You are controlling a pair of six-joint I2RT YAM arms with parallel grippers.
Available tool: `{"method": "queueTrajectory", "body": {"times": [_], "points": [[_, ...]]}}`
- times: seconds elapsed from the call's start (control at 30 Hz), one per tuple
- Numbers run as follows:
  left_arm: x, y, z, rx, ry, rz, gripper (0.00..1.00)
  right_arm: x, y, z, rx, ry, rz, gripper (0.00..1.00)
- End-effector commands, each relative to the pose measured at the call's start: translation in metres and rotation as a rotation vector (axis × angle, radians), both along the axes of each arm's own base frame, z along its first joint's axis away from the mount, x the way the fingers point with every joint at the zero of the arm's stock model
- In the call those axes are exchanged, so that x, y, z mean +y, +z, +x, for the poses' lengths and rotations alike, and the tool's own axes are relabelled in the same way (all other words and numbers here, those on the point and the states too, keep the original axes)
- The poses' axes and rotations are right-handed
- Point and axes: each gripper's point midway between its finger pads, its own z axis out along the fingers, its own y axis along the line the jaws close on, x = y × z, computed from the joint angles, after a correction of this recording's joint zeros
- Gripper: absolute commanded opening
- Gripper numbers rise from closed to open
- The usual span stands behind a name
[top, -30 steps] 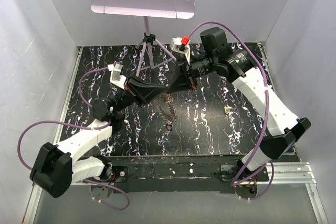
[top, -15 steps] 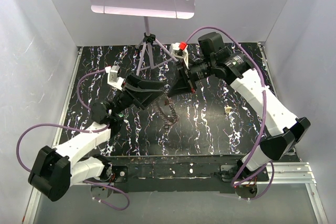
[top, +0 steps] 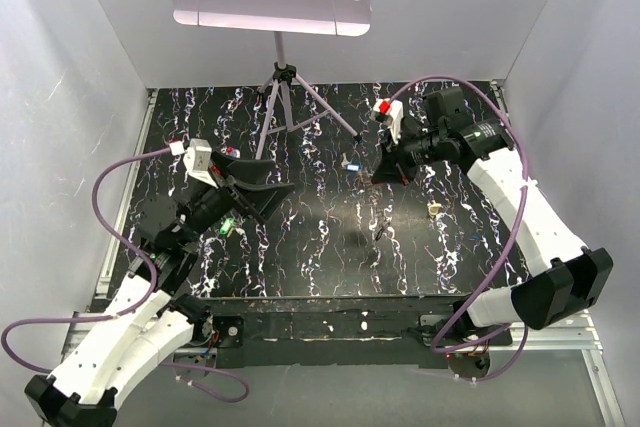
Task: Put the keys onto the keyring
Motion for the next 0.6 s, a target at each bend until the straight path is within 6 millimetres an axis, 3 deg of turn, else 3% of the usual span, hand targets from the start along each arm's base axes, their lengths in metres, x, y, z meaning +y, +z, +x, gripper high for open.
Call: {"method": "queueTrajectory", "body": {"times": [0.0,0.1,0.17,0.27,0.4,0.57], "points": [[0.028,-0.084,0.016,0.189,0.177,0.367,0.98,-0.028,-0.027,0.015,-0.102,-0.066,-0.168,0.01],[0.038,-0.097,0.014,0.23,0.207,0.452,0.98,-0.043,-0.034,0.029,-0.083,-0.129,-0.195,0.01],[0.041,-0.105,0.012,0.257,0.213,0.481,0.98,-0.063,-0.034,0.048,-0.074,-0.215,-0.199,0.01],[0.041,-0.114,0.009,0.265,0.203,0.489,0.98,-0.107,-0.028,0.089,-0.072,-0.383,-0.197,0.01],[0.043,-0.118,0.008,0.255,0.211,0.482,0.98,-0.149,-0.021,0.146,-0.114,-0.561,-0.228,0.01],[0.045,-0.12,0.007,0.271,0.223,0.459,0.98,-0.172,-0.045,0.207,-0.11,-0.66,-0.285,0.01]]}}
